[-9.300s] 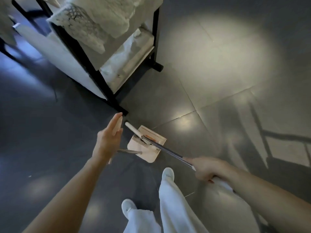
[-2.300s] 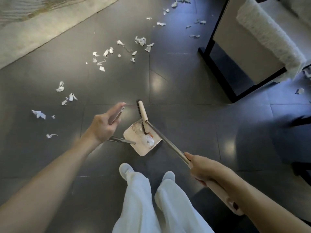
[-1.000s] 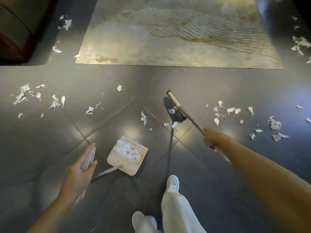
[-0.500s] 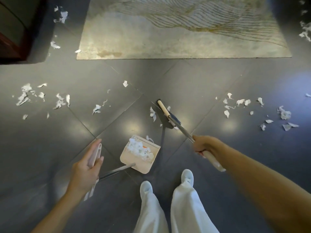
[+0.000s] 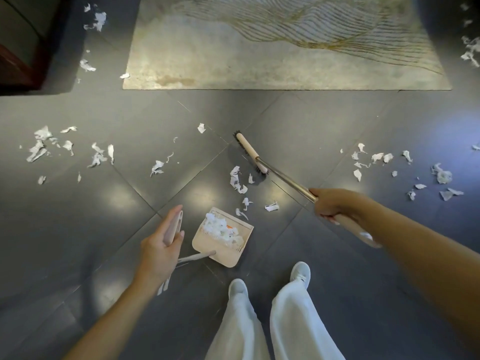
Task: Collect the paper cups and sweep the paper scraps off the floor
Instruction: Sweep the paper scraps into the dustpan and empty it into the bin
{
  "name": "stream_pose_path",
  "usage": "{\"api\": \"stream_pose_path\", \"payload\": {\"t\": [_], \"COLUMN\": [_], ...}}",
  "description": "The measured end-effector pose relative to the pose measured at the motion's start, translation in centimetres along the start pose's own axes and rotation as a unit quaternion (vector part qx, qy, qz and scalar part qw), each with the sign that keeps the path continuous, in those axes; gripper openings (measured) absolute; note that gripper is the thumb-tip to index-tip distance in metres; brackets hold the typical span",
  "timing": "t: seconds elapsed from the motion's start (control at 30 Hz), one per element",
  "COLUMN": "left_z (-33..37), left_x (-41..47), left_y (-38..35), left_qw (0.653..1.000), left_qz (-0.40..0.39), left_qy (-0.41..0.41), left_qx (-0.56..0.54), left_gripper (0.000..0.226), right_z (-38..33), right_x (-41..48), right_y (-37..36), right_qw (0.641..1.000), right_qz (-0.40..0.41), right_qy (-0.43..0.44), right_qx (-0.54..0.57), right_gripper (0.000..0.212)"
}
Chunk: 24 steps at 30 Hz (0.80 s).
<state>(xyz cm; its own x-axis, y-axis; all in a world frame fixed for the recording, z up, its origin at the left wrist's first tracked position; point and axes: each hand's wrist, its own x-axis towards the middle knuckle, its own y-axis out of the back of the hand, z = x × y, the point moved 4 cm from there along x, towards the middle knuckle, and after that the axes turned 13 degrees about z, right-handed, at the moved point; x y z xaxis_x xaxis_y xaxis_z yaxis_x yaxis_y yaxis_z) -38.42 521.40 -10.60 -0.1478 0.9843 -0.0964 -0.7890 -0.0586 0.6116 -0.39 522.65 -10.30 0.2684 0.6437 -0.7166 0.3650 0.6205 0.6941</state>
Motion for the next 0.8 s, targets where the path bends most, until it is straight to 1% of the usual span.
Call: {"api": "stream_pose_path", "payload": {"t": [0.17,0.27,0.4,0.43,0.53,0.63,0.7,0.8], "left_z": [0.7,1.2,2.7,3.0,3.6,3.7,4.2,5.5], "left_x": [2.5,3.9,5.2,5.4,5.3,4.9,4.8,4.6], "left_y": [-0.9,-1.4,-2.1,-2.3,-2.5,-2.4,-2.5,-3.2], "left_qw": [0.999,0.999,1.000,0.999,0.999,0.996,0.994,0.991], "left_qz": [0.012,0.013,0.005,0.002,-0.024,-0.064,-0.082,-0.116], "left_qy": [-0.020,-0.020,-0.011,-0.013,-0.042,-0.057,-0.064,-0.064], "left_qx": [-0.029,-0.022,-0.029,-0.030,-0.021,-0.012,-0.013,-0.018], "left_gripper": [0.062,0.059,0.064,0.065,0.059,0.054,0.054,0.062], "right_z": [-4.0,-4.1,-1.4,-0.6,2.0,4.0,5.1,6.8], "right_x": [4.7,4.0,-0.9,-2.2,-5.7,-8.6,-9.9,-10.7], "right_y": [-1.3,-3.6,-5.7,-5.8,-5.6,-5.8,-6.2,-7.1], "right_qw": [0.994,0.989,0.986,0.986,0.989,0.988,0.991,0.995], "right_qz": [0.014,-0.018,-0.125,-0.136,-0.133,-0.112,-0.086,-0.055], "right_qy": [0.051,0.082,0.087,0.084,0.054,0.031,0.026,-0.009], "right_qx": [-0.093,-0.119,-0.065,-0.053,0.025,0.101,0.097,0.088], "right_gripper": [0.073,0.077,0.076,0.074,0.068,0.070,0.074,0.077]}}
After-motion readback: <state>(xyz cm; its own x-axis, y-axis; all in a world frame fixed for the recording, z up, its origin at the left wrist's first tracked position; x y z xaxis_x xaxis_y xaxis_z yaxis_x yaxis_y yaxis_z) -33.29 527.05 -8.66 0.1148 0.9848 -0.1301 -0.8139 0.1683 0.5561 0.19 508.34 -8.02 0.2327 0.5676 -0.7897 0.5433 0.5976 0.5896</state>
